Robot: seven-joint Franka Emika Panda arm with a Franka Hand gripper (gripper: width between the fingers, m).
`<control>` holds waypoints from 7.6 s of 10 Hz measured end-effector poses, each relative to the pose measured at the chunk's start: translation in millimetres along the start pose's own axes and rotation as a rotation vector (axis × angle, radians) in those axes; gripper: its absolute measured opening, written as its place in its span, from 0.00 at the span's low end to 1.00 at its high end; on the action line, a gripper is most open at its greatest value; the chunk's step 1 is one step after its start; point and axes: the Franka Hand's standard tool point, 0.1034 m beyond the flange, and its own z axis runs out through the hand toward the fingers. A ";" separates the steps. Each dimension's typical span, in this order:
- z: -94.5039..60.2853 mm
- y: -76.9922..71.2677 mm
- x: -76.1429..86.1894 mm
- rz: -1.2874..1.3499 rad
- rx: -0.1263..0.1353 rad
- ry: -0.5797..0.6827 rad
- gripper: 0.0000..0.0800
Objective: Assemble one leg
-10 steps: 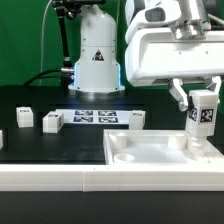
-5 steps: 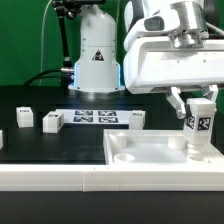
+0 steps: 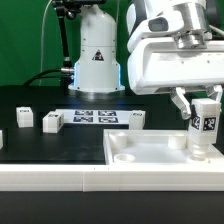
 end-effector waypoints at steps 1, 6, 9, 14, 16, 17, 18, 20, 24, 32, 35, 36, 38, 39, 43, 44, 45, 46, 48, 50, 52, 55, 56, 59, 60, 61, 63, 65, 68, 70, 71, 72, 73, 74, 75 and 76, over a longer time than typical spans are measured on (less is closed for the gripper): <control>0.3 1.3 0.2 -0.003 -0.002 0.006 0.36; 1.4 5.0 0.9 -0.012 -0.005 0.005 0.36; 13.5 4.3 -6.7 -0.030 -0.002 -0.001 0.36; 14.6 3.8 -9.5 -0.030 0.001 -0.024 0.36; 14.8 3.7 -10.0 -0.030 0.002 -0.025 0.67; 14.9 3.7 -10.2 -0.030 0.002 -0.026 0.77; 15.0 3.7 -10.3 -0.030 0.002 -0.026 0.80; 15.1 3.6 -10.5 -0.030 0.002 -0.026 0.81; 6.2 3.5 -1.7 -0.039 0.006 -0.053 0.81; 6.4 11.0 7.3 -0.023 0.080 -0.505 0.81; 7.1 10.0 10.2 -0.017 0.092 -0.564 0.81; 7.6 10.0 9.1 -0.017 0.092 -0.564 0.81; 7.6 10.1 9.2 -0.017 0.092 -0.564 0.51; 7.6 10.1 9.2 -0.017 0.092 -0.564 0.36; 7.7 9.9 9.1 0.010 0.085 -0.565 0.36; 8.4 9.8 9.1 0.138 0.052 -0.556 0.36; 8.7 9.5 9.3 0.249 0.017 -0.544 0.36; 9.1 9.7 9.7 0.353 -0.016 -0.533 0.36; 9.7 9.7 9.9 0.572 -0.084 -0.520 0.36; 10.1 9.4 9.9 0.741 -0.147 -0.510 0.36; 10.3 7.9 9.6 0.976 -0.232 -0.491 0.36; 10.2 8.2 9.5 1.130 -0.281 -0.477 0.36; 10.7 6.5 9.2 1.139 -0.280 -0.478 0.47; 12.0 6.4 8.8 1.031 -0.246 -0.485 0.78; 12.4 6.7 8.2 0.949 -0.225 -0.493 0.78; 12.7 7.8 7.9 0.826 -0.192 -0.502 0.81; 12.6 8.9 8.8 0.642 -0.142 -0.512 0.81; 12.5 10.6 9.4 0.434 -0.087 -0.522 0.81; 12.6 9.3 9.3 0.225 -0.030 -0.526 0.81; 12.6 8.5 9.3 0.091 0.007 -0.526 0.81; 12.7 8.3 9.3 0.028 0.024 -0.525 0.81; 12.7 8.0 9.3 -0.015 0.035 -0.524 0.81; 13.1 8.0 8.2 -0.085 0.052 -0.521 0.81; 13.3 8.1 7.6 -0.135 0.064 -0.520 0.81; 13.2 8.7 7.6 -0.159 0.070 -0.519 0.81; 13.2 8.9 7.6 -0.160 0.070 -0.519 0.68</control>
Offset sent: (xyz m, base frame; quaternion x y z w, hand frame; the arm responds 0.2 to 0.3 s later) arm 0.0012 -0.0056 -0.0012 0.0007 -0.0001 -0.0137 0.9999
